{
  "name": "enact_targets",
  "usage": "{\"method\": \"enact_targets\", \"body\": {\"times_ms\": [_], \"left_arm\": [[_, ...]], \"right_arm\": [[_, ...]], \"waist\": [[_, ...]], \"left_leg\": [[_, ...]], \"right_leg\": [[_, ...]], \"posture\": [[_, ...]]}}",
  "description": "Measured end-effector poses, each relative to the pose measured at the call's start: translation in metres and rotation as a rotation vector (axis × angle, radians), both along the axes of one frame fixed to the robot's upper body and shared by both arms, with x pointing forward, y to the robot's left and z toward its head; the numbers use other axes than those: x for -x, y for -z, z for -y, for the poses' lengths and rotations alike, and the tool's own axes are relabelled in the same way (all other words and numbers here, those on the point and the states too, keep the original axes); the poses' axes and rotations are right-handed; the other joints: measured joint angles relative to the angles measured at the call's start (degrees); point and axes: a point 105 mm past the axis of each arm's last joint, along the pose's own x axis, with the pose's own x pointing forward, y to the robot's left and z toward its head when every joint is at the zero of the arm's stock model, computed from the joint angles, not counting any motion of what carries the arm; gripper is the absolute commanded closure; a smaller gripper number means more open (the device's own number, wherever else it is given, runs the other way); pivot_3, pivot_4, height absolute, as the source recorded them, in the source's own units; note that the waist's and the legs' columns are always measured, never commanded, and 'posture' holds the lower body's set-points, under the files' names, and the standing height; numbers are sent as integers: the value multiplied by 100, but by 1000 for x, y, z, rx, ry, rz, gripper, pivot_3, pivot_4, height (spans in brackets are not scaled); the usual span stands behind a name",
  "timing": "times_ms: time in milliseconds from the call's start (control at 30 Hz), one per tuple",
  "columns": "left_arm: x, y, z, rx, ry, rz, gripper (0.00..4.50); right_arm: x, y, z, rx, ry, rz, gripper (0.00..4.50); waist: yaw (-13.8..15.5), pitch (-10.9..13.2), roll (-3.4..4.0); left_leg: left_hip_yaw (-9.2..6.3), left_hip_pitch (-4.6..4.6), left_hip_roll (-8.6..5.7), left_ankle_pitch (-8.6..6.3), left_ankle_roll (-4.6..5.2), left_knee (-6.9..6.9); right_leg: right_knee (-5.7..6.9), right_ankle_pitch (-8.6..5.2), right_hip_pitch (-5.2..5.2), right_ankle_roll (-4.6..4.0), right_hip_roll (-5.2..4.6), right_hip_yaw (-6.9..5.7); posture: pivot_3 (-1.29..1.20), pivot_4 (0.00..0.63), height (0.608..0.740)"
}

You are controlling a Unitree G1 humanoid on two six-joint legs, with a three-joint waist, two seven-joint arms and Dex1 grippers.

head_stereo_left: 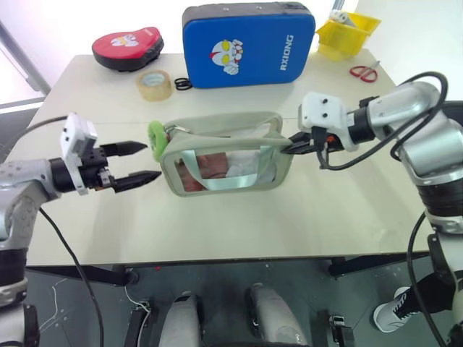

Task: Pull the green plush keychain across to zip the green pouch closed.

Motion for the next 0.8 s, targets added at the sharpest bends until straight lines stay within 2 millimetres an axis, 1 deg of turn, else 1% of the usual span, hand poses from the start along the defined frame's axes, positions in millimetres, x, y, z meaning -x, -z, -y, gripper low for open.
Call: {"method": "enact_targets", "body": {"times_ms": [67, 100, 167, 300, 367, 433, 500, 533, 633, 733, 767, 800], "left_arm": [[-5, -10, -5, 7, -28, 40, 0], [-6, -10, -7, 1, -36, 47, 0], [-9, -3, -8, -11, -43, 38, 0], [-18, 20, -1, -44, -28, -6, 0], [-21, 25, 5, -54, -9, -17, 0], [-26, 23, 9, -41, -6, -9, 0], [-30, 23, 13, -47, -1, 3, 550], [-32, 25, 15, -47, 2, 0, 911], [-34, 34, 19, -54, 13, -23, 2463], [-34, 37, 21, -74, 30, -28, 3898], [-34, 37, 21, -76, 33, -27, 4456], [-34, 37, 21, -77, 36, -24, 4456]], "right_arm": [[-1, 1, 0, -4, 3, -4, 4481], [-1, 1, 0, -7, 5, -5, 4481], [-2, 1, 0, -11, 10, -6, 4481], [-5, 1, -1, -15, 20, -2, 4481], [-6, 1, -1, -13, 20, 1, 4481], [-6, 1, -2, -14, 20, 1, 4481], [-6, 1, -1, -14, 21, 0, 4500], [-6, 1, -1, -15, 22, -1, 4500], [-6, 1, -1, -18, 27, -8, 4500], [-6, 1, -1, -20, 33, -8, 4500], [-6, 1, -1, -20, 33, -8, 4500], [-6, 1, -1, -21, 34, -8, 4500]], "waist": [[-5, 0, 0], [-10, 0, 0], [-9, 0, 0], [-4, 0, 0], [-4, 0, 0], [-4, 0, 0], [-5, 0, 0], [-5, 0, 0], [-7, 0, 0], [-1, 0, 0], [-2, 0, 0], [-2, 0, 0]], "left_leg": [[0, 1, 0, 0, 0, 0], [0, 3, 0, 0, 0, 0], [0, 3, 1, 0, 0, 0], [9, 3, 0, 3, -5, 1], [9, 3, 0, 3, -5, 1], [9, 3, 0, 3, -5, 1], [9, 3, 0, 3, -5, 1], [9, 3, 0, 3, -5, 1], [8, 3, 1, 3, -5, 1], [8, 3, 1, 3, -5, 2], [7, 3, 1, 3, -5, 2], [7, 3, 0, 4, -5, 2]], "right_leg": [[0, 0, 0, 0, 0, 2], [0, 0, 0, 0, 0, 3], [0, 0, -1, 0, 0, 3], [2, 0, 1, 0, 0, 2], [2, 0, 1, 0, 0, 1], [3, 0, 1, 0, 1, 1], [3, 0, 1, 0, 0, 2], [3, 0, 1, 0, 0, 2], [4, 0, 1, 0, 0, 2], [4, 0, 2, 0, 0, 2], [5, 0, 2, 0, -1, 2], [5, 0, 2, 0, -1, 2]], "posture": [[0, 150, 737], [0, 150, 737], [0, 150, 737], [0, 150, 737], [0, 150, 737], [0, 150, 737], [0, 150, 737], [0, 150, 737], [0, 150, 737], [0, 150, 737], [0, 150, 737], [0, 150, 737]]}}
